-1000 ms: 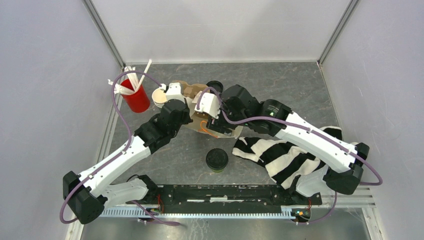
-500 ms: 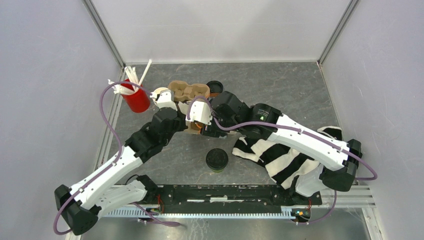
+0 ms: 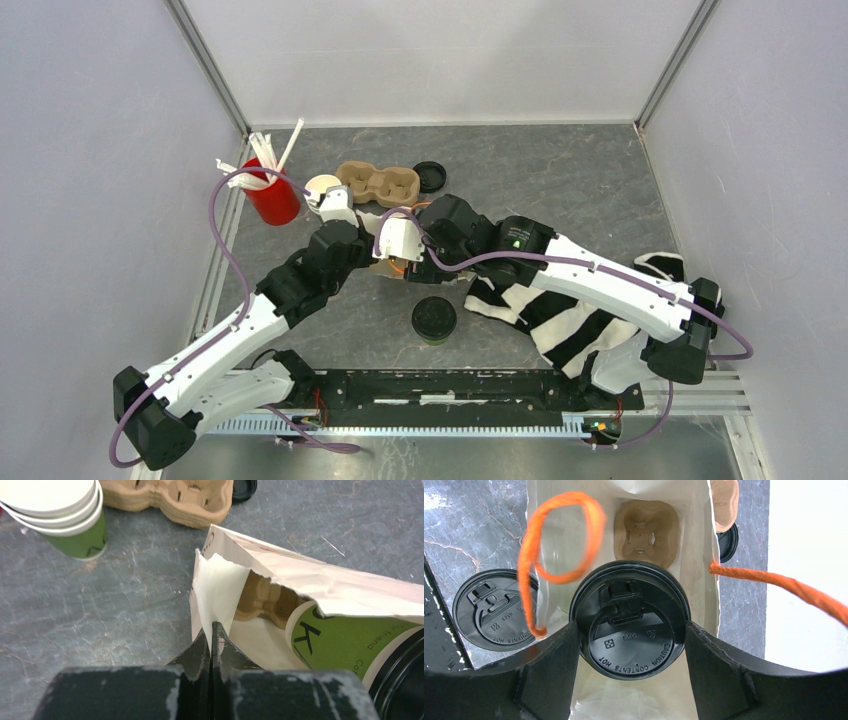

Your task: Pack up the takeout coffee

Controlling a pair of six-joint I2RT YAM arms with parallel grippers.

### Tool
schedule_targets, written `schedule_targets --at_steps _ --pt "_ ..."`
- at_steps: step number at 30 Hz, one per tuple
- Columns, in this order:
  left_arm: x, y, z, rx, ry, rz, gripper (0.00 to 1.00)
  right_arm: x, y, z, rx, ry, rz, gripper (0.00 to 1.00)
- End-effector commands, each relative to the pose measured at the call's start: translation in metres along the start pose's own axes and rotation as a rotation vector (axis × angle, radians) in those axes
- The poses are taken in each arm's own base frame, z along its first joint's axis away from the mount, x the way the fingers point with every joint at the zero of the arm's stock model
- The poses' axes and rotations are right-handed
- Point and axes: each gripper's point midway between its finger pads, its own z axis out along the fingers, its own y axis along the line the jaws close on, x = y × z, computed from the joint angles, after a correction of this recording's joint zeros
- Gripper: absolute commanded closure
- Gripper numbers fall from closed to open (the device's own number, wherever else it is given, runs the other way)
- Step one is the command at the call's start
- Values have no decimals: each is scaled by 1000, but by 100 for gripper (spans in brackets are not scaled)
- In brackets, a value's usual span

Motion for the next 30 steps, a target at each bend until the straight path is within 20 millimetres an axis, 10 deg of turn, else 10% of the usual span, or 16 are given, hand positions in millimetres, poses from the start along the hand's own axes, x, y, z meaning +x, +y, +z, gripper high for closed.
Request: schedule_targets --at_steps 1,30 --pt "-37 -4 1 0 -132 68 98 -6 -7 4 43 -26 -18 42" --pt "-46 -17 9 104 -274 125 98 12 4 78 103 -50 -22 41"
